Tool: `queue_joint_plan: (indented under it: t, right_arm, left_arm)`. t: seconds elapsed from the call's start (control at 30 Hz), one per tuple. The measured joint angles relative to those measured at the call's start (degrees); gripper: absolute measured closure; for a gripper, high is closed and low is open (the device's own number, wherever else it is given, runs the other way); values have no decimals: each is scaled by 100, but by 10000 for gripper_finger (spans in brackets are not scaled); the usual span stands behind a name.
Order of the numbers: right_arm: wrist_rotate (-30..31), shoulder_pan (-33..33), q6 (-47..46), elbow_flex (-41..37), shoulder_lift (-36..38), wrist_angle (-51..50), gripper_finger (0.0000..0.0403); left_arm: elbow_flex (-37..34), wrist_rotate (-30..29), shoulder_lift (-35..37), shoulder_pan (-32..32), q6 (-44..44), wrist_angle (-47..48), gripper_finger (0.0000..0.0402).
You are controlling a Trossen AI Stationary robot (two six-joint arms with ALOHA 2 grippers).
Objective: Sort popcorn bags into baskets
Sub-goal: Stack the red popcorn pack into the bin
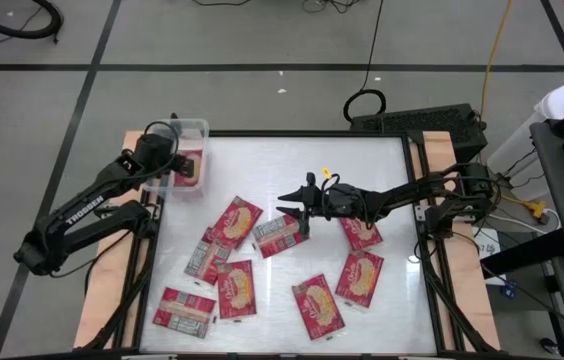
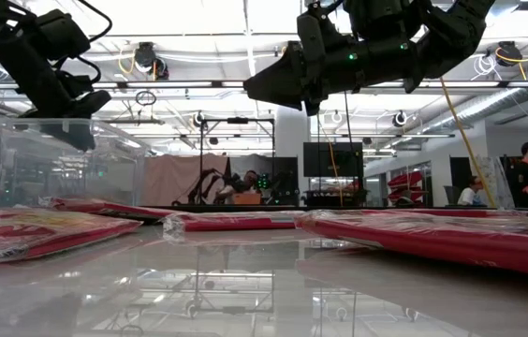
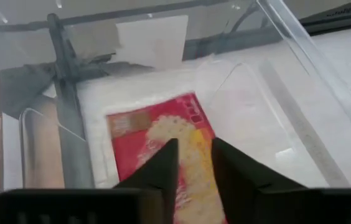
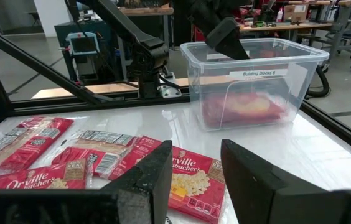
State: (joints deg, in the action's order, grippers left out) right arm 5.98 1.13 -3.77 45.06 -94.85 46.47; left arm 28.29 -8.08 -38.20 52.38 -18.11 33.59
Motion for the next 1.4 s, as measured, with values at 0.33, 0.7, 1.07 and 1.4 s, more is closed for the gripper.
queue_joint_plan:
  t: [0.33,0.7,1.07,1.4]
  right_arm:
    - [-2,-2,-188,0,0,-2,273]
    - [-20,-11,-650,0,-2,-762,273]
    - [18,-194,-1543,157,217,-2094,273]
    - [349,-387,-1081,243,221,-2627,273]
  left_arm:
    - [609,191,-2,-192,595,-75,228]
    - [693,658,11,-1948,1024,-667,263]
    - [-188,122,-18,-3978,1236,-2613,293]
    - [-216,-587,-17,-5920,610,-1890,293]
